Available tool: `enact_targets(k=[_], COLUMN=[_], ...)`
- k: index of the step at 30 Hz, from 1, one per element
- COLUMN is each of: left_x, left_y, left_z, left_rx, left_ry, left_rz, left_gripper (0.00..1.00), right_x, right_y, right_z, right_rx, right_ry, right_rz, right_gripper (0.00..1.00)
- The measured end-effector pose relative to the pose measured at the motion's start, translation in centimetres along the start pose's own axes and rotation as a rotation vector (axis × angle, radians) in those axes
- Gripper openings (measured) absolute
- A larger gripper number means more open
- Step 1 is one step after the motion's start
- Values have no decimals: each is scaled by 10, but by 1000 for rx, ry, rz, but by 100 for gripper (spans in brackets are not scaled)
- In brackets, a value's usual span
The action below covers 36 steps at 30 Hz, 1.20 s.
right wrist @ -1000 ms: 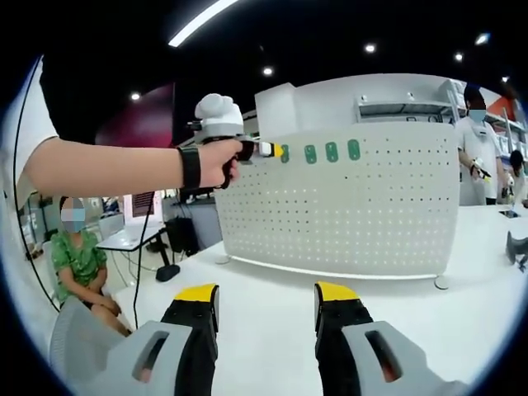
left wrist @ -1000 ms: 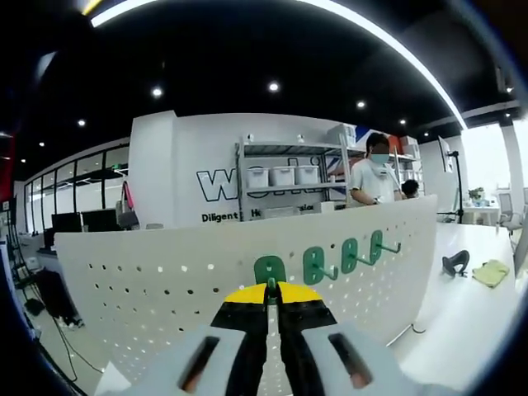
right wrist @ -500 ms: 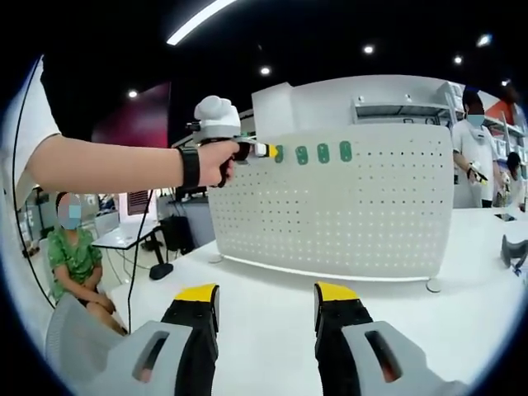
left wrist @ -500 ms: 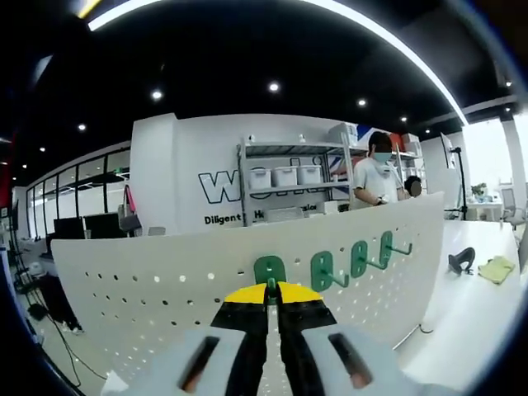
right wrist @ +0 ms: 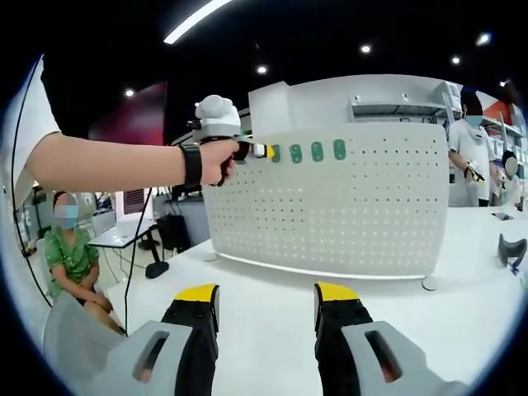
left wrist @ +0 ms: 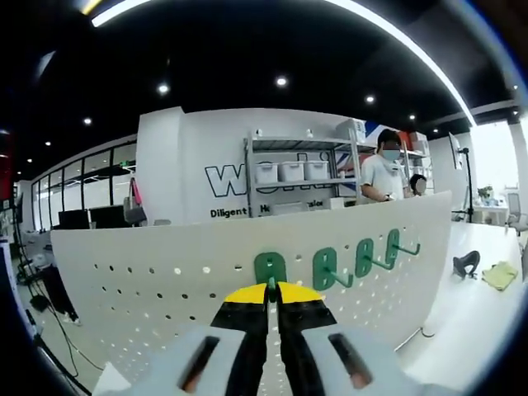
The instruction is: Insert the hook assembly into the mounting plate slot until the hook locks in place.
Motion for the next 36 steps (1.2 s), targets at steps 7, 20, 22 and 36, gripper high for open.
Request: enact_targets(k=[7,20,22,36], left_x=[1,0,0,0], left_y=[3,1,1,1], left_z=[-1,-3,-3,-4], left_rx=[-11,-45,-39,-18], left_ry=[-37,-89,-88,-76], left_rz=[10,43,47,60], left_gripper=[3,3,3,4], right_x=[-1,-1,0,-2], right_y=[2,0,0,0], right_z=[-2,2,1,0], right_rx=[1,6,4,10], right_ry=[6,-11,-10,-9], right_rz=[5,-6,0,-4], right_gripper=[46,46,46,45])
Point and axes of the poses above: the point that each gripper's makers call its tool centre point, and the gripper's own axes: x roughly forward along the fingers, z roughly to its left, y roughly out of its underside, the point moved 3 cm from there along -x, roughly backward along the fingers, and after that the axes turned 1 degree about -y, right-handed, at the moved point
